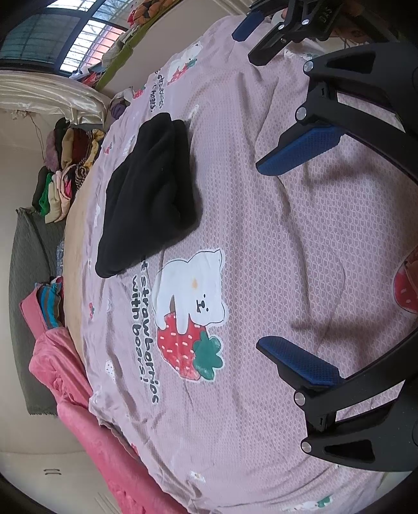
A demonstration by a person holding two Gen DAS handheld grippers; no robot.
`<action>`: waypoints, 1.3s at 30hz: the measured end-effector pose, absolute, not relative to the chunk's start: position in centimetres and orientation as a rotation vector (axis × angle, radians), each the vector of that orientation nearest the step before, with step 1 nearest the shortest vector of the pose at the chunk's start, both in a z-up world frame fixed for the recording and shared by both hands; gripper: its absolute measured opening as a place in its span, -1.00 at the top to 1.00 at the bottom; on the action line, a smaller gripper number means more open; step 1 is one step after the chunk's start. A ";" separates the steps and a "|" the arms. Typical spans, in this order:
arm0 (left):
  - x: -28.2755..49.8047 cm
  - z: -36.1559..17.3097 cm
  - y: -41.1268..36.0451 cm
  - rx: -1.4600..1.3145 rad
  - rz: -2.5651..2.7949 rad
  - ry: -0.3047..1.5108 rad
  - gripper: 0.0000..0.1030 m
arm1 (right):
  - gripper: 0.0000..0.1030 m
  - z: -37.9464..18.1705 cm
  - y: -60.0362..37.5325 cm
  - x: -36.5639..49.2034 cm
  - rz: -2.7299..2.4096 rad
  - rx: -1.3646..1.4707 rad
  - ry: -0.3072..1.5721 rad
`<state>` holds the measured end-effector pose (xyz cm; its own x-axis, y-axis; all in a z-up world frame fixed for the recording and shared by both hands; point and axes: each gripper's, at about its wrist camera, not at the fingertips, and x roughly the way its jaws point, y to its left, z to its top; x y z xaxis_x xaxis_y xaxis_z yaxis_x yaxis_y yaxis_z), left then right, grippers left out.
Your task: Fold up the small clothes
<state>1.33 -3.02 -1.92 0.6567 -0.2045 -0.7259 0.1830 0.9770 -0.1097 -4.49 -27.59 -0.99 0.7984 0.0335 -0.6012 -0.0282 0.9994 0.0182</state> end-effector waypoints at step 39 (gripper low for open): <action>5.7 0.5 9.3 -0.237 0.013 0.854 -0.82 | -0.91 -1.1 -46.2 -9.2 -0.667 0.263 0.632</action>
<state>5.67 9.28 0.48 0.6586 -0.0835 -0.7479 -0.1062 0.9736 -0.2022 -9.22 -46.16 -1.07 0.6094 -0.4929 -0.6211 0.6466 0.7623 0.0295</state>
